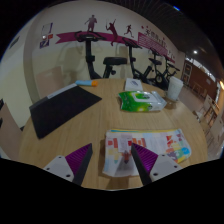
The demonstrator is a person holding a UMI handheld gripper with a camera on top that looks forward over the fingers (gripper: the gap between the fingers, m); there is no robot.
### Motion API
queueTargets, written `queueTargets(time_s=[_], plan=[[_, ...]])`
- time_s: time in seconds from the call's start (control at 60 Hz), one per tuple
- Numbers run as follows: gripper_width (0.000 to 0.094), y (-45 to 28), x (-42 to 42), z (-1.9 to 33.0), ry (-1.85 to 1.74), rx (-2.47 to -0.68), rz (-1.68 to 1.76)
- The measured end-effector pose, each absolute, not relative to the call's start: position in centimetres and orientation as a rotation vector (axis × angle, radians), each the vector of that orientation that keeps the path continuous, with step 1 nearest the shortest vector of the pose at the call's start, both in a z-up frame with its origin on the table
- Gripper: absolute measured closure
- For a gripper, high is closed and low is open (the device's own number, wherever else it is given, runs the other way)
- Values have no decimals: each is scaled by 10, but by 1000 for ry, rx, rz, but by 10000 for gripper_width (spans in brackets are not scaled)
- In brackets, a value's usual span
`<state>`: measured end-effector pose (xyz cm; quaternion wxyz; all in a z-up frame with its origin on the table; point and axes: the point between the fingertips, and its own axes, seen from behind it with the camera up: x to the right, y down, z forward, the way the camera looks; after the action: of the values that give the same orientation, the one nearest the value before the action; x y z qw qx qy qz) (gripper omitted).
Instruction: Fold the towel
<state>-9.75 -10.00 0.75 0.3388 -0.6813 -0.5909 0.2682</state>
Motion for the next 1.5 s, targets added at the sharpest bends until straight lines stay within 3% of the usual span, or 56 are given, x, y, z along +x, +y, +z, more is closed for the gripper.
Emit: queueTargets(time_s=[0.083, 0.2, 0.25, 0.35, 0.533, 0.683, 0.833, 1.033, 1.283, 1.3, 1.417, 1.45, 1.5], plan=[[143, -100, -102, -10, -1561, -1784, 689], [258, -105, -107, -9, -1569, -1750, 721], [387, -112, -108, -9, -1584, -1747, 735], [912, -103, -110, -7, -1598, -1688, 631], [927, -122, -101, -2, -1656, -1795, 703], [927, -111, -98, 48, -1560, -1903, 857], [926, -50, -96, 83, -1445, -1980, 908], [923, 45, -85, 65, -1444, -1956, 775], [893, 84, -81, -1, -1536, -1904, 642], [847, 85, -81, 0, -1536, -1898, 645], [49, 96, -69, 18, -1527, -1888, 601], [124, 97, -64, 31, -1522, -1881, 602], [69, 89, -53, 55, -1533, -1865, 640]])
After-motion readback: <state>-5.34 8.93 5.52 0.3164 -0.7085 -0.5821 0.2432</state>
